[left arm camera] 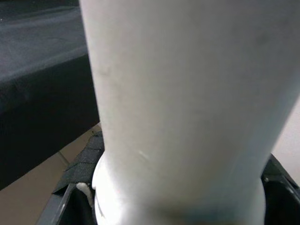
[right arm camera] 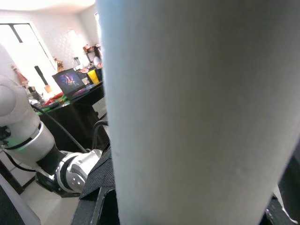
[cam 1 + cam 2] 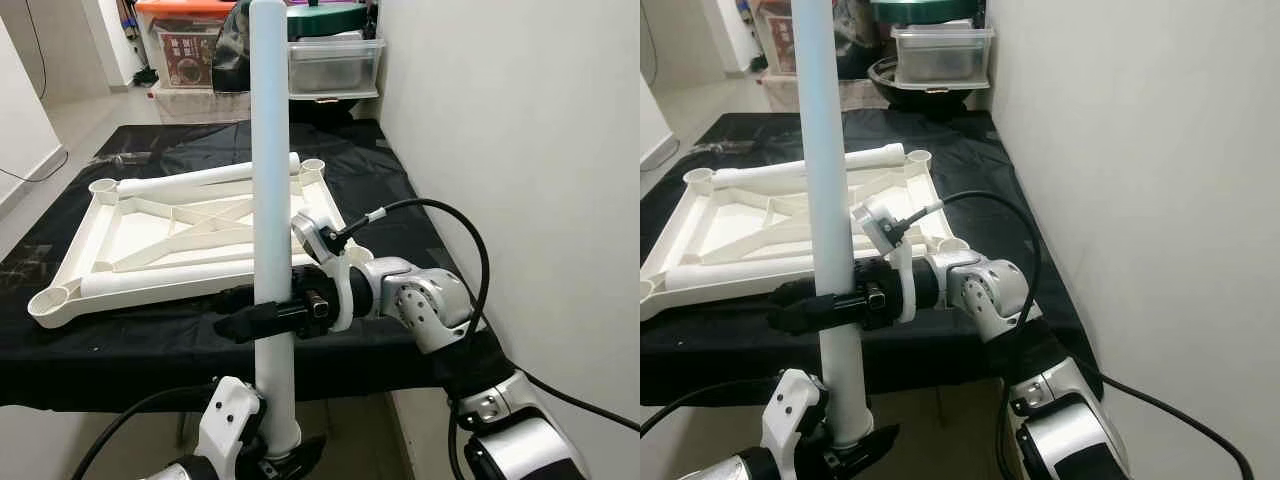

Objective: Building children table

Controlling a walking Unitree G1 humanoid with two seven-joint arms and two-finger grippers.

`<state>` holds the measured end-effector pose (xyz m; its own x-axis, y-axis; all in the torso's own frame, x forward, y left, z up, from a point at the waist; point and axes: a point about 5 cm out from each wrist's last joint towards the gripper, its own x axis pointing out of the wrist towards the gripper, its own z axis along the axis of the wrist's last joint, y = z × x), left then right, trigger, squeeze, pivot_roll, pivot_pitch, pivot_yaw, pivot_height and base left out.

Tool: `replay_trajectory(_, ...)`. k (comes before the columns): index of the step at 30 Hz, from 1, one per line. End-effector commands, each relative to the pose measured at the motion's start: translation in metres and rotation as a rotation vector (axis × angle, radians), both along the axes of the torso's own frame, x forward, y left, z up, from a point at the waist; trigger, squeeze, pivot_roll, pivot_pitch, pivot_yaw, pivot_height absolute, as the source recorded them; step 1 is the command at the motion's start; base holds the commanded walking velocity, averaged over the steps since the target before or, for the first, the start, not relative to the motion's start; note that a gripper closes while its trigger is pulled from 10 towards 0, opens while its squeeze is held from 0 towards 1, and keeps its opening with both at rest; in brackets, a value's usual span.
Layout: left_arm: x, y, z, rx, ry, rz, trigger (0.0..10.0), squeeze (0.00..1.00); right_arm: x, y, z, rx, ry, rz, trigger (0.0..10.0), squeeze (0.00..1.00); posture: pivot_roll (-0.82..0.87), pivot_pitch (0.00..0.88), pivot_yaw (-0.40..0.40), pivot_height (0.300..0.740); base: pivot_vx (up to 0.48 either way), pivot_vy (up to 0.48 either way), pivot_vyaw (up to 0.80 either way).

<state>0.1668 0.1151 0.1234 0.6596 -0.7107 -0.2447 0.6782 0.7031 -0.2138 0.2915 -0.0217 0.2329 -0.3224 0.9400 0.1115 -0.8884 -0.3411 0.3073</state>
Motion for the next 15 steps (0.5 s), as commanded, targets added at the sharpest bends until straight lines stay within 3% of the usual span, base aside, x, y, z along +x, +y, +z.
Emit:
replay_trajectory(1, -0.003, -0.001, -0.006, 0.008, 0.046, -0.020, 10.0, 0.00, -0.004, 0.004, 0.006, 0.023, -0.020, 0.030, 0.0, 0.00, 0.04, 0.070, -0.014, 0.740, 0.000, 0.000, 0.00)
replay_trajectory(3, -0.002, -0.001, -0.007, 0.003, 0.058, -0.009, 10.0, 0.00, -0.004, 0.004, 0.006, 0.022, -0.020, 0.028, 0.0, 0.00, 0.04, 0.070, -0.014, 0.740, 0.000, 0.000, 0.00)
replay_trajectory(4, -0.002, -0.002, -0.007, 0.000, 0.066, -0.004, 10.0, 0.75, -0.004, 0.004, 0.006, 0.023, -0.020, 0.025, 0.0, 0.00, 0.04, 0.070, -0.014, 0.740, 0.000, 0.000, 0.00)
replay_trajectory(5, -0.002, -0.003, -0.007, -0.007, 0.073, -0.014, 10.0, 1.00, -0.004, 0.003, 0.006, 0.024, -0.019, 0.023, 0.0, 0.00, 0.04, 0.070, -0.014, 0.740, 0.000, 0.000, 0.00)
replay_trajectory(13, -0.003, -0.004, -0.007, 0.009, 0.058, -0.008, 10.0, 1.00, 0.001, -0.001, 0.008, 0.033, -0.029, -0.005, 0.0, 0.00, 0.04, 0.067, -0.011, 0.740, 0.000, 0.000, 0.00)
replay_trajectory(14, -0.004, -0.004, -0.008, 0.006, 0.062, -0.012, 10.0, 0.44, 0.003, -0.002, 0.010, 0.036, -0.036, -0.016, 0.0, 0.00, 0.04, 0.067, -0.011, 0.740, 0.000, 0.000, 0.00)
replay_trajectory(15, -0.004, -0.003, -0.009, 0.012, 0.065, 0.000, 10.0, 0.00, 0.008, -0.005, 0.013, 0.042, -0.050, -0.046, 0.0, 0.00, 0.04, 0.060, -0.014, 0.740, 0.000, 0.000, 0.00)
